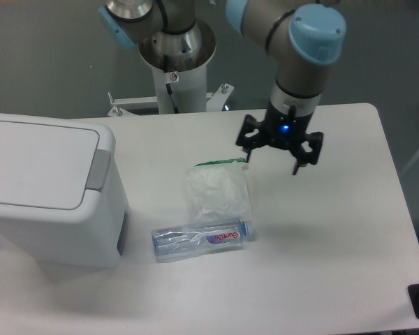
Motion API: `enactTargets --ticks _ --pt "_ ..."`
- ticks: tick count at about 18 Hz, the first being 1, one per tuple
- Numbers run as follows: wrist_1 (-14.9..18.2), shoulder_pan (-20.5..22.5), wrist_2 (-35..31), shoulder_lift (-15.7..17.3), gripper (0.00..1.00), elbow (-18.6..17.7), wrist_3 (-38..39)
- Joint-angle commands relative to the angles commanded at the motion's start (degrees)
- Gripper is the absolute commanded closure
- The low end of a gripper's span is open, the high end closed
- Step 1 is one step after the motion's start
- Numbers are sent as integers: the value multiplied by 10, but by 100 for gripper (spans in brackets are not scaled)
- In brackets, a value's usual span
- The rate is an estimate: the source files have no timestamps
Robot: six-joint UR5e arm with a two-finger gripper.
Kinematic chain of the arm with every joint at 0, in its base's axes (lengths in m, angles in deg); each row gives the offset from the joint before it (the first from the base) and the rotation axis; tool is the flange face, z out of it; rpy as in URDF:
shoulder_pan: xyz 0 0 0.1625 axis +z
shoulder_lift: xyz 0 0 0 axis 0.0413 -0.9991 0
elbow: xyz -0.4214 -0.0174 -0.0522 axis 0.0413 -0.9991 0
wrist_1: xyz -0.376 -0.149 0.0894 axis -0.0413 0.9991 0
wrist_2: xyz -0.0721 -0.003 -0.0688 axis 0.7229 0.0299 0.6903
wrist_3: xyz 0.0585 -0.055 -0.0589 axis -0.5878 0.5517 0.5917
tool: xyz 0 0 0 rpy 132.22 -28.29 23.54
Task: Open the trash can
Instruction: 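Move the open gripper over the table toward the white trash can lid, then lower the gripper onto the lid edge beside the grey panel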
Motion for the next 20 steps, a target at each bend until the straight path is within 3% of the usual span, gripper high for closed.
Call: enactTargets --ticks 7,15,20 --pt "-4 -61 112 3 0 24 132" --pt "-7 -111 114 11 0 23 182" --pt "-10 -115 110 14 0 12 182"
